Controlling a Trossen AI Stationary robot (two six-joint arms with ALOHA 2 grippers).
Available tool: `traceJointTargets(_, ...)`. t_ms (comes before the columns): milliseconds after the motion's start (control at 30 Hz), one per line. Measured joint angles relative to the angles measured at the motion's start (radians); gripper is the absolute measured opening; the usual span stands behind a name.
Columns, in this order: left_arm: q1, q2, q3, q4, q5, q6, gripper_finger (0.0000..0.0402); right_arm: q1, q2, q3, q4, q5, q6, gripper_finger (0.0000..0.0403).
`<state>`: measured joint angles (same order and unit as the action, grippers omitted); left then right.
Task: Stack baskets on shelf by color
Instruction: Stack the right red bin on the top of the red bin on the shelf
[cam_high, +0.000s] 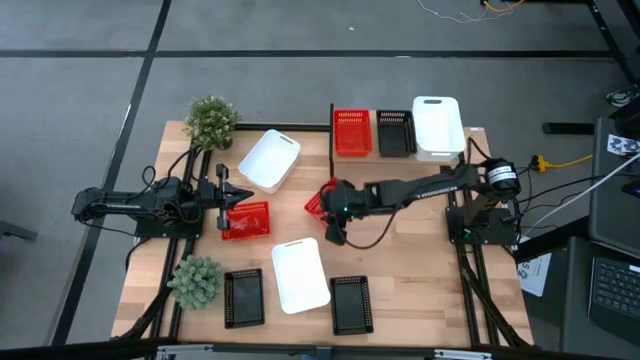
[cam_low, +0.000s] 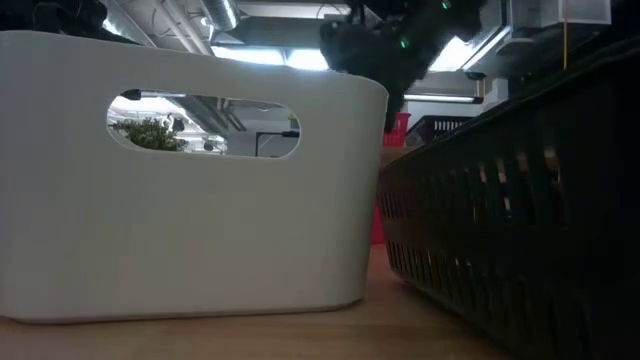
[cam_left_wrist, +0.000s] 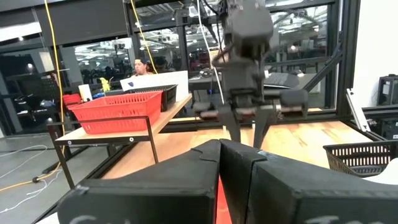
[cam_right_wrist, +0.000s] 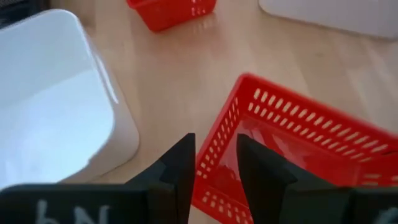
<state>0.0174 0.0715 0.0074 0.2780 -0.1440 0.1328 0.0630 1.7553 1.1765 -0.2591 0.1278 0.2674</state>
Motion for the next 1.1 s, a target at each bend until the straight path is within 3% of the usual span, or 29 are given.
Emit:
traceJointTargets(233, 0.000, 0.000, 0.000, 0.000, 0.000, -0.001, 0.0000, 0.025, 0.007, -0.137, 0.226, 0.016, 0.046, 0.0117)
traceJointTargets(500, 0.000, 0.000, 0.000, 0.000, 0.000, -0.004, 0.0000, 0.034, 0.054, -0.048, 0.234, 0.039, 0.042, 0.0117)
traceJointTargets(700, 0.000, 0.000, 0.000, -0.001, 0.006, -0.026, 0.0000, 0.022, 0.157, 0.086, 0.029, 0.043, 0.041, 0.0117)
traceJointTargets(800, 0.000, 0.000, 0.000, -0.001, 0.007, -0.025, 0.0000, 0.023, 0.175, 0.130, -0.029, 0.102, 0.043, 0.0117)
traceJointTargets(900, 0.000, 0.000, 0.000, -0.001, 0.007, -0.021, 0.0000, 0.030, 0.180, 0.149, -0.056, 0.140, 0.044, 0.0117)
traceJointTargets(1100, 0.000, 0.000, 0.000, -0.002, 0.007, -0.019, 0.0000, 0.033, 0.183, 0.115, -0.068, 0.101, 0.107, 0.0117)
